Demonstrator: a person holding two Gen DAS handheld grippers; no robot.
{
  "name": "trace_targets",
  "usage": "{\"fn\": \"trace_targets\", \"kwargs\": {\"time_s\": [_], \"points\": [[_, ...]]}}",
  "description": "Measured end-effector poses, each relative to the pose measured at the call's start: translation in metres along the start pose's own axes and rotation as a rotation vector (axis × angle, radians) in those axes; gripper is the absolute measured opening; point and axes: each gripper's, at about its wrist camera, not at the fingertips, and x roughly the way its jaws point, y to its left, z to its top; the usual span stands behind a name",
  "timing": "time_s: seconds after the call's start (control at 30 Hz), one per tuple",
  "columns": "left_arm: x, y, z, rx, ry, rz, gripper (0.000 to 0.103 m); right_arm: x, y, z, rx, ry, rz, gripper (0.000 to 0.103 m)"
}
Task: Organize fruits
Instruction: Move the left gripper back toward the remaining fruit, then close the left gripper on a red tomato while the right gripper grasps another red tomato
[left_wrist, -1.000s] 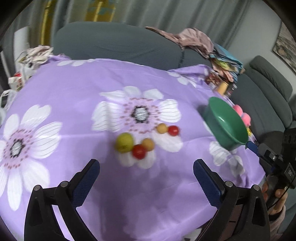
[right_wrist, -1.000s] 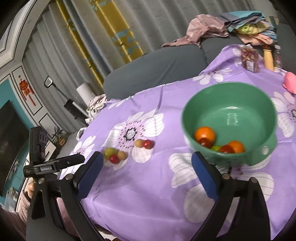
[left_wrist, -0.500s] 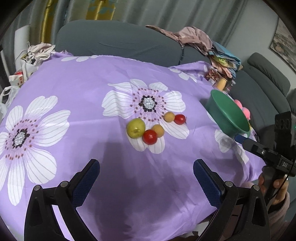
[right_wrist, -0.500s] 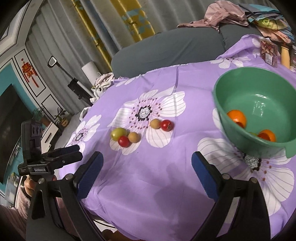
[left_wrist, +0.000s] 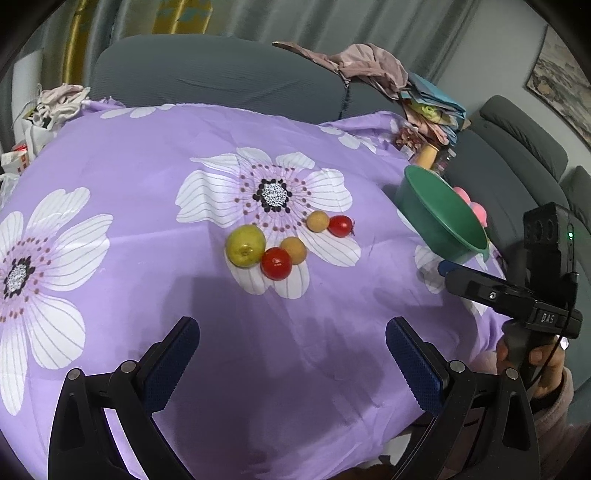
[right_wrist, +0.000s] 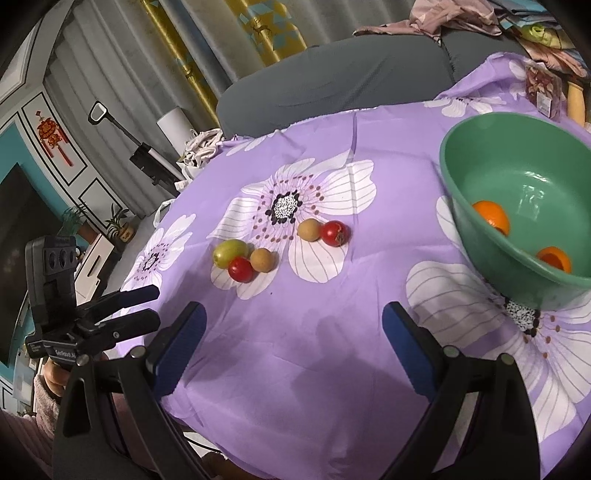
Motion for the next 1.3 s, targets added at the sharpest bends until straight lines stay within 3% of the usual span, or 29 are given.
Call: {"fn": "trace_targets", "kwargs": {"time_s": [0.2, 0.47, 0.7, 0.83, 1.3], "points": [[0.005, 0.001, 0.002, 0.013, 0.008, 0.005, 0.100, 0.010, 0.001, 0.004, -0.021, 0.022, -0.018, 0.097], [0.012, -0.008, 0.013, 0.053, 0.011, -0.041, 0.100, 0.023, 0.003, 0.024, -0.075, 0.041, -0.075, 0.097], [0.035, -0.013, 0.023, 0.093, 0.074, -0.050, 0.099, 0.033, 0.003, 0.040, -0.092, 0.056, -0.081, 0.096], [0.045, -0.012, 0.028, 0.094, 0.110, -0.058, 0.084, 0.040, 0.001, 0.046, -0.099, 0.072, -0.082, 0.095], [0.073, -0.012, 0.039, 0.153, 0.198, 0.014, 0.060, 0.052, -0.012, 0.053, -0.084, 0.095, -0.075, 0.093]]}}
